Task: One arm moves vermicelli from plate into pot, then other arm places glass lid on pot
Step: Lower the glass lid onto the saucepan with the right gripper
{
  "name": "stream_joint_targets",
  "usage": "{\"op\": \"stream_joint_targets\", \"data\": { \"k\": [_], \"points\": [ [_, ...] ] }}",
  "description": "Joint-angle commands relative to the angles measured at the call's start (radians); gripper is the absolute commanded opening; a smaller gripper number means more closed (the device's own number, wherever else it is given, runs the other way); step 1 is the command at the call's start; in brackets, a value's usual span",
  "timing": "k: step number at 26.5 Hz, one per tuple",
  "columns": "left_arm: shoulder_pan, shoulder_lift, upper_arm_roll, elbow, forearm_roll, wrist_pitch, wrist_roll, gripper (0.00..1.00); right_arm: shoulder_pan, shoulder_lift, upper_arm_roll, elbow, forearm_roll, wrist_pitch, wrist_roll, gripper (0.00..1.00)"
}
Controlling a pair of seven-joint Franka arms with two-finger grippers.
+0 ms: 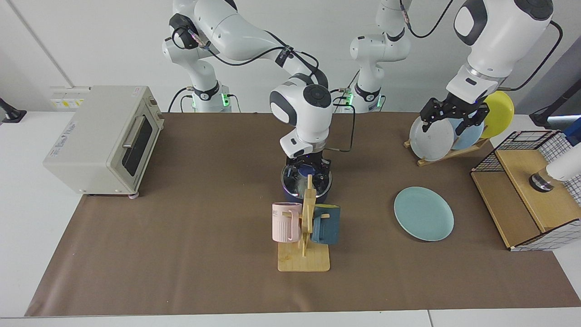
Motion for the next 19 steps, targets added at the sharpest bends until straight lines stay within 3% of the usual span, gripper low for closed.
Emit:
{"op": "stream_joint_targets", "data": {
  "k": [1, 9, 10, 11, 12, 19],
  "points": [
    [-0.005, -0.02, 0.001, -0.02, 0.019, 0.005, 0.008, 1.0, -0.009, 0.01, 0.013, 0.023, -0.011, -0.033, 0.027, 0.0],
    [-0.005, -0.02, -0.001, -0.02, 0.019, 0.005, 0.008, 1.0, -0.012, 0.011, 0.016, 0.023, -0.009, -0.025, 0.029, 0.03],
    [-0.005, -0.02, -0.001, -0.02, 0.019, 0.005, 0.008, 1.0, -0.014, 0.01, 0.016, 0.023, -0.009, -0.024, 0.029, 0.23],
    [-0.005, -0.02, 0.001, -0.02, 0.019, 0.005, 0.008, 1.0, -0.015, 0.011, 0.016, 0.023, -0.009, -0.022, 0.029, 0.66],
    [-0.005, -0.02, 0.001, -0.02, 0.019, 0.005, 0.008, 1.0, -0.017, 0.011, 0.016, 0.021, -0.009, -0.018, 0.029, 1.0],
    [-0.005, -0.02, 0.001, -0.02, 0.019, 0.005, 0.008, 1.0, -0.007, 0.01, 0.016, 0.029, -0.022, -0.022, 0.031, 1.0]
  ]
}}
